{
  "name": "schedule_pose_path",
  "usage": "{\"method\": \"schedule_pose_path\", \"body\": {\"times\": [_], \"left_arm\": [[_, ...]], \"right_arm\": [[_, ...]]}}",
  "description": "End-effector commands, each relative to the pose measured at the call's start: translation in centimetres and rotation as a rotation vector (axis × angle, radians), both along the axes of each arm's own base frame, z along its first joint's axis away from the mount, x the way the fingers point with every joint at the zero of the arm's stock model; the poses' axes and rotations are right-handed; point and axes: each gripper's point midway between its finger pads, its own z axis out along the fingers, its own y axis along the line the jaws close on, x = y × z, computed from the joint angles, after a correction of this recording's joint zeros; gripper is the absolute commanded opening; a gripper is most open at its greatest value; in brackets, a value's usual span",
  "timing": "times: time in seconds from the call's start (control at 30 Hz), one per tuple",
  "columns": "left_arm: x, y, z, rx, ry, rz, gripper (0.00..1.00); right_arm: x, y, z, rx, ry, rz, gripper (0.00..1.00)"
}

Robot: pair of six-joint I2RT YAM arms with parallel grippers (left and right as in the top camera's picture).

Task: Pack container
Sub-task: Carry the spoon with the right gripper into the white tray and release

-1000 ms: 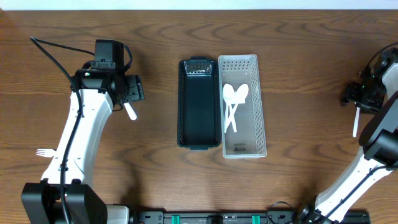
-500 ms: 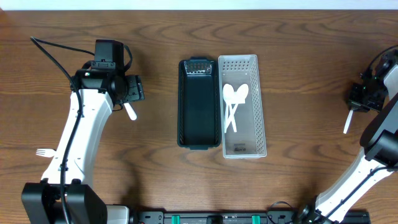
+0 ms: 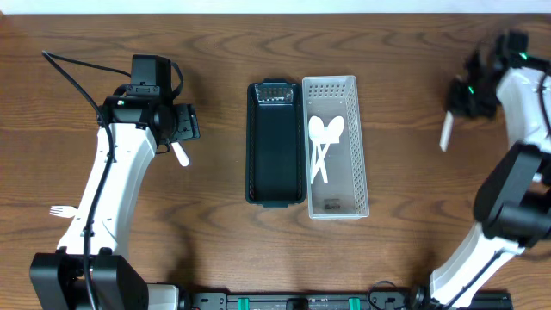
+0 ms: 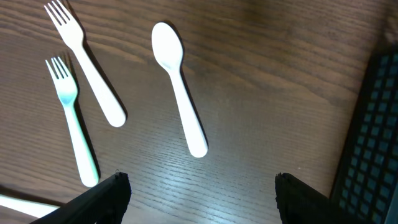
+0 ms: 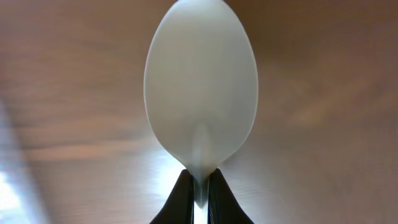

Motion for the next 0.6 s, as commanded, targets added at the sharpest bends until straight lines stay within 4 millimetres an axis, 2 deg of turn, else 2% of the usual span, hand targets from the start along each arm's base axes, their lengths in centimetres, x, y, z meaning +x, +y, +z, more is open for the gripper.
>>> {"method": "schedule_pose_path", "body": {"times": [0.0,0.1,0.2,0.27,0.33,0.47,0.57], "left_arm": [[0.5,-0.1,0.6,-0.001,-0.018,0.003,0.78],[0.5,-0.1,0.6,-0.001,-0.018,0.003,0.78],[0.4,-0.1,0.6,-0.001,-0.018,0.003,0.78],[0.4,-0.1,0.6,-0.001,-0.014,0.003,0.78],[0.3,-0.1,0.5,0.0,-0.011,0.003,0.78],[0.2,-0.1,0.5,0.0,-0.006,0.003,0.78],[0.1,-0.1,0.5,0.0,-0.002,0.003,0.78]], "right_arm": [[0.9,6.6,6.6,0.046,-0.156,0.081,0.01],[0.2,12.2,7.3,0.069,-0.156,0.172,0.02],[-0.9,17.3,6.7,0.1,-0.125,0.234,0.02],[-1.6,20.1,5.9,0.104,-0.101,0.275,0.02],[-2.2,21.9,4.9,0.093,-0.076,0.3,0.02],[-3.5,24.1,1.8,0.064,0.003,0.325,0.02],[-4.6,25.1,-0.8,0.047,0.085,0.334,0.03]]}}
